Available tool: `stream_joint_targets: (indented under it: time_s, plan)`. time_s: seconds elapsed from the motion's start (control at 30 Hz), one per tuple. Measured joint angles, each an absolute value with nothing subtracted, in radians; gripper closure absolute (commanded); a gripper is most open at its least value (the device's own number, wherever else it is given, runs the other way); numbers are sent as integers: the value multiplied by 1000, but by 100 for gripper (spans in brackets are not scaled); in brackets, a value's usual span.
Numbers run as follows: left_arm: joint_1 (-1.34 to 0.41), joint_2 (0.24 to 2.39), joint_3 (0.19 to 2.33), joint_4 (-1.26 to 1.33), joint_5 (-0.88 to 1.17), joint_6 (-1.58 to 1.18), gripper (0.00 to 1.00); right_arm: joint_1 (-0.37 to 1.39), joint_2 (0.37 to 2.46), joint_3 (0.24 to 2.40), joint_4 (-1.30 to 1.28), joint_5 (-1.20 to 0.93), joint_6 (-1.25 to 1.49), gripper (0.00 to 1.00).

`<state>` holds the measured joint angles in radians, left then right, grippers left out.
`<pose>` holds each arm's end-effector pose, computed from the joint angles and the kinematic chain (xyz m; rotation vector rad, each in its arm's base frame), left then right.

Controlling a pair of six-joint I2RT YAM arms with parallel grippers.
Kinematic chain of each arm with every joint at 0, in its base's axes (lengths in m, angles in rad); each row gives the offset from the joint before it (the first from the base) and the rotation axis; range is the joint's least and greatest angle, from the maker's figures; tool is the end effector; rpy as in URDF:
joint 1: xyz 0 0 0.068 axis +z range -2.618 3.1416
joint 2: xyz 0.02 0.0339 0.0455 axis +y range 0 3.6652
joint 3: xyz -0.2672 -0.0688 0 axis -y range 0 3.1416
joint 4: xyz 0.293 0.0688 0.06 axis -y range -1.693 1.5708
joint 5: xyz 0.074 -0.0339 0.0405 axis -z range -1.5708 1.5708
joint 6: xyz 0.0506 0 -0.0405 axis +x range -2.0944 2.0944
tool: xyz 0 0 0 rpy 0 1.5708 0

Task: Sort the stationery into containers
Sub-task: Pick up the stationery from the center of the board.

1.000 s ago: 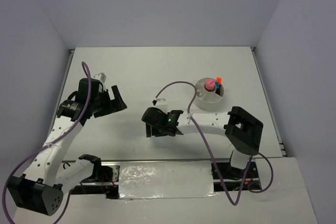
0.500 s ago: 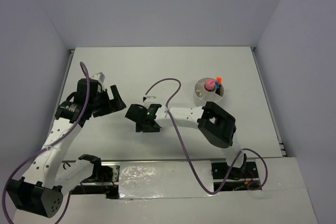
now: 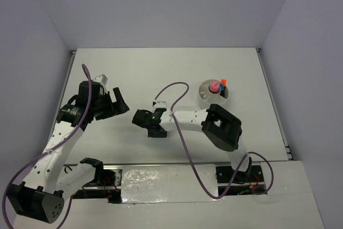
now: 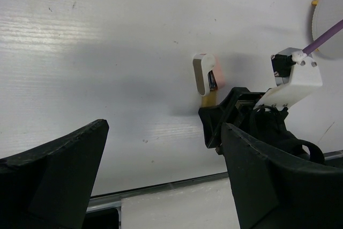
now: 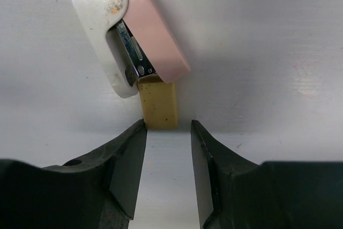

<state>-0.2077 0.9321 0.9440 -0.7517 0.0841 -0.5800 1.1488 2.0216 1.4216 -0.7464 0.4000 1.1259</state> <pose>0.2387 -0.0547 0.3076 -0.3936 2.3265 -0.4911 0.1978 0.3924 0.1205 0.0306 2.6866 0.0460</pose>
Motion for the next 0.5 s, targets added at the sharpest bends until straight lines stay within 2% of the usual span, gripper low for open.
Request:
stream_joint_targets:
  time_s: [0.13,0.27,0.37,0.5]
  plan:
    - [-208,940,944,-745,88,-580,1,1147,2003,1388,-694,397,1093,55]
    - [-208,940,944,-746,89,-579,1,1146,1989,1359,-640,411,1044,70]
    - [-208,941,944,-746,91,-579,1,1145,1947,1288,-557,411,1007,75]
    - [-208,940,944,-744,112,-581,1,1145,1880,1187,-448,406,958,76]
